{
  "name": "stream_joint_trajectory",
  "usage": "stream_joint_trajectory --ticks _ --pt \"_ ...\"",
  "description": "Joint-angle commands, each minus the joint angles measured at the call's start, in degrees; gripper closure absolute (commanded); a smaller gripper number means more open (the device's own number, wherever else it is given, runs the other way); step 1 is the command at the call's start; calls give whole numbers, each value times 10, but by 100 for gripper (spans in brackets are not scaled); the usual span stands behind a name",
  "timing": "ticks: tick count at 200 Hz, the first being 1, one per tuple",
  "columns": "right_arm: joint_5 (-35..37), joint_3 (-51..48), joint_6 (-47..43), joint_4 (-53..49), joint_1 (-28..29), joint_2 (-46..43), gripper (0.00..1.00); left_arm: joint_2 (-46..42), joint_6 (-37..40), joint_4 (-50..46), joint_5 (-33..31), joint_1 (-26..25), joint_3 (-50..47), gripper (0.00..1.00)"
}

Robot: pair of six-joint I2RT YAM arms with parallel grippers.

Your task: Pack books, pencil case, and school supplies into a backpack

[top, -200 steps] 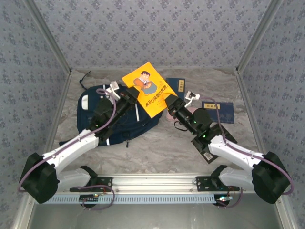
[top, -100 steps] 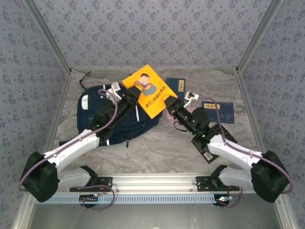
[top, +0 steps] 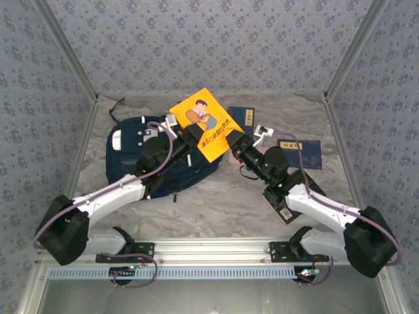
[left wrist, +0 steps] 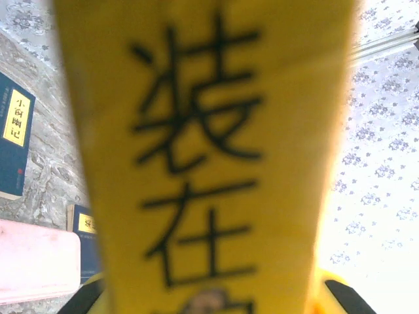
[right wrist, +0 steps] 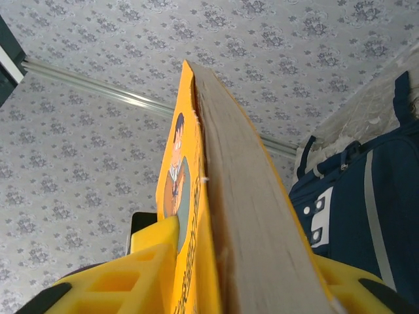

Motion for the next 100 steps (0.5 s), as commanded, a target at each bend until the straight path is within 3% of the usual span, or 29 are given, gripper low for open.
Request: stream_joint_trajectory --ticks 1,27,68,78,100 --pt "11 16 -6 9 0 -14 59 -11 11 55 11 -4 13 100" --pt "12 26 -7 13 -1 -1 63 -6 3 64 10 -6 13 100" --pt "13 45 -7 -5 -1 8 93 -14 3 35 1 -7 10 100" --pt "15 42 -12 -18 -1 -1 100 -24 6 -1 -6 -4 11 88" --pt "19 23 -26 -62 -20 -43 100 -51 40 -115 -10 8 18 57"
